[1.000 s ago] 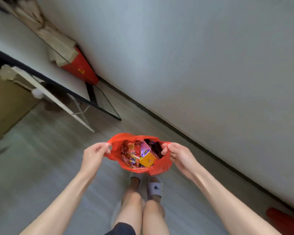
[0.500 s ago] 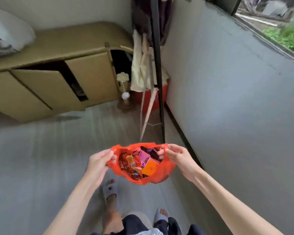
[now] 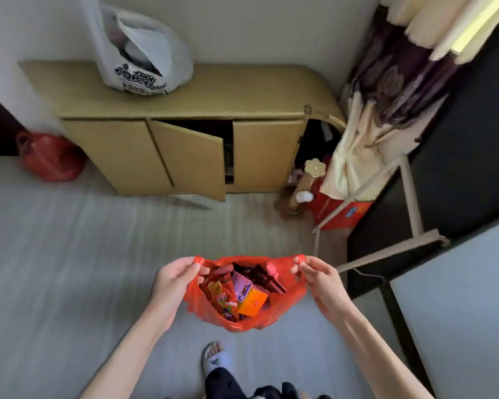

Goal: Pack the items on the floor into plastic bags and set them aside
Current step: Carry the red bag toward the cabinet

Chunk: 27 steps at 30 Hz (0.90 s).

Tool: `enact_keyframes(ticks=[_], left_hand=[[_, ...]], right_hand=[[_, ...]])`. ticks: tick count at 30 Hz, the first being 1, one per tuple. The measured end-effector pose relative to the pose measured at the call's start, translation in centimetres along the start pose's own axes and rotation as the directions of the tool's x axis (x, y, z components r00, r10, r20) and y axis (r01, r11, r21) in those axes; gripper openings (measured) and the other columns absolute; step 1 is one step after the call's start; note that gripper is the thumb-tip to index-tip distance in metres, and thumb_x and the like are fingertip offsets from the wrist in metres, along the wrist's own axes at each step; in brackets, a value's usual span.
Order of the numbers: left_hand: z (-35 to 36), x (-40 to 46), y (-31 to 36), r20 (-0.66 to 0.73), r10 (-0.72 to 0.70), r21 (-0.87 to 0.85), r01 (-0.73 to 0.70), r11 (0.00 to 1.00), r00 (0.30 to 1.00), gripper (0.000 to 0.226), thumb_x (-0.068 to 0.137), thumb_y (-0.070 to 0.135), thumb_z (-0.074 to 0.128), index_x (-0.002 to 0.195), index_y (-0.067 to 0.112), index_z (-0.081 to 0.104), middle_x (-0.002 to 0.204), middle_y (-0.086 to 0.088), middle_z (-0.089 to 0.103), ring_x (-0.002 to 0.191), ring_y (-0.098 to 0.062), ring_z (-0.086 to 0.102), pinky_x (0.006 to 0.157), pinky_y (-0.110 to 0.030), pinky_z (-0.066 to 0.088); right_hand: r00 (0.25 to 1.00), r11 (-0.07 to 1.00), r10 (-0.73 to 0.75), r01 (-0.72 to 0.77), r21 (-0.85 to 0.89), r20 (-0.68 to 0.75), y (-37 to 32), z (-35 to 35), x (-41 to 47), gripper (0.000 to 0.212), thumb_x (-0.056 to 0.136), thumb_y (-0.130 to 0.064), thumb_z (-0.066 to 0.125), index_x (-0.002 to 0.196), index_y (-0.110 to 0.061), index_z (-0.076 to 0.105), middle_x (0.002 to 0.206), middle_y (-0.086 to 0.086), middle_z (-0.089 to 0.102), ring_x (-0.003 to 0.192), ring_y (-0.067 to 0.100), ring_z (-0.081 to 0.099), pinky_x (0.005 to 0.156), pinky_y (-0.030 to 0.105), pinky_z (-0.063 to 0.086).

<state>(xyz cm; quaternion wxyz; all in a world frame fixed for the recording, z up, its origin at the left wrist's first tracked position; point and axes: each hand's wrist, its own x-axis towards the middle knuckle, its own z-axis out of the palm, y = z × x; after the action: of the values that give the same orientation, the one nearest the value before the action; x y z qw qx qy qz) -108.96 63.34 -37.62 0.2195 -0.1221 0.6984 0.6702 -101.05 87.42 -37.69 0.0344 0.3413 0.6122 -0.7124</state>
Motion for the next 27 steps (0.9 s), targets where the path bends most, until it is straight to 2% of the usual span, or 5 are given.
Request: enact_keyframes(ticks=[6, 12, 16, 23, 27], left_hand=[[-5.3, 7.2, 8.9, -0.098, 0.203, 0.026, -0.202, 0.979, 0.974, 0.017, 0.091, 0.005, 0.051, 0.083, 0.015, 0.062, 0.066, 0.004, 0.068, 0.060, -0.005, 0.060, 0.048, -0.009, 0.043], [-8.7, 14.7, 19.3, -0.144, 0.416, 0.022, -0.417, 0.909, 0.898, 0.015, 0.090, 0.006, 0.052, 0.084, 0.015, 0.063, 0.063, 0.007, 0.069, 0.058, 0.000, 0.059, 0.060, -0.010, 0.048], [-9.9, 19.8, 27.3, -0.205, 0.525, -0.008, -0.537, 0.843, 0.826, 0.017, 0.090, 0.005, 0.051, 0.084, 0.016, 0.062, 0.064, 0.009, 0.069, 0.059, -0.004, 0.057, 0.066, -0.017, 0.046], [-7.4, 28.6, 40.8, -0.167, 0.636, -0.081, -0.653, 0.753, 0.754, 0.015, 0.090, 0.006, 0.051, 0.084, 0.014, 0.061, 0.061, 0.009, 0.068, 0.054, -0.001, 0.054, 0.057, -0.013, 0.046], [-4.9, 34.4, 46.5, -0.125, 0.638, -0.145, -0.650, 0.746, 0.760, 0.017, 0.091, 0.002, 0.050, 0.084, 0.012, 0.061, 0.063, 0.006, 0.068, 0.053, -0.002, 0.056, 0.049, -0.014, 0.047]], right_hand=[[0.991, 0.988, -0.084, 0.096, -0.118, 0.101, -7.7, 9.6, 5.7, 0.029, 0.091, 0.000, 0.045, 0.071, -0.005, 0.064, 0.069, 0.009, 0.063, 0.068, 0.023, 0.052, 0.066, 0.033, 0.039], [0.907, 0.955, -0.271, 0.296, -0.028, 0.323, -19.2, 17.9, 11.6, 0.018, 0.095, 0.000, 0.041, 0.088, 0.004, 0.057, 0.069, 0.010, 0.062, 0.055, 0.017, 0.054, 0.053, 0.019, 0.047], [0.829, 0.914, -0.370, 0.405, 0.005, 0.419, -28.4, 21.5, 16.3, 0.018, 0.093, -0.008, 0.047, 0.081, -0.003, 0.060, 0.064, 0.004, 0.064, 0.056, 0.015, 0.053, 0.057, 0.021, 0.042], [0.795, 0.850, -0.522, 0.514, 0.115, 0.310, -41.7, 24.5, 25.6, 0.019, 0.089, -0.008, 0.051, 0.072, -0.007, 0.061, 0.050, -0.003, 0.053, 0.049, 0.012, 0.042, 0.058, 0.027, 0.033], [0.794, 0.821, -0.569, 0.535, 0.197, 0.216, -47.4, 26.1, 31.0, 0.020, 0.088, -0.003, 0.048, 0.072, -0.004, 0.059, 0.047, -0.004, 0.047, 0.044, 0.010, 0.034, 0.053, 0.027, 0.029]])
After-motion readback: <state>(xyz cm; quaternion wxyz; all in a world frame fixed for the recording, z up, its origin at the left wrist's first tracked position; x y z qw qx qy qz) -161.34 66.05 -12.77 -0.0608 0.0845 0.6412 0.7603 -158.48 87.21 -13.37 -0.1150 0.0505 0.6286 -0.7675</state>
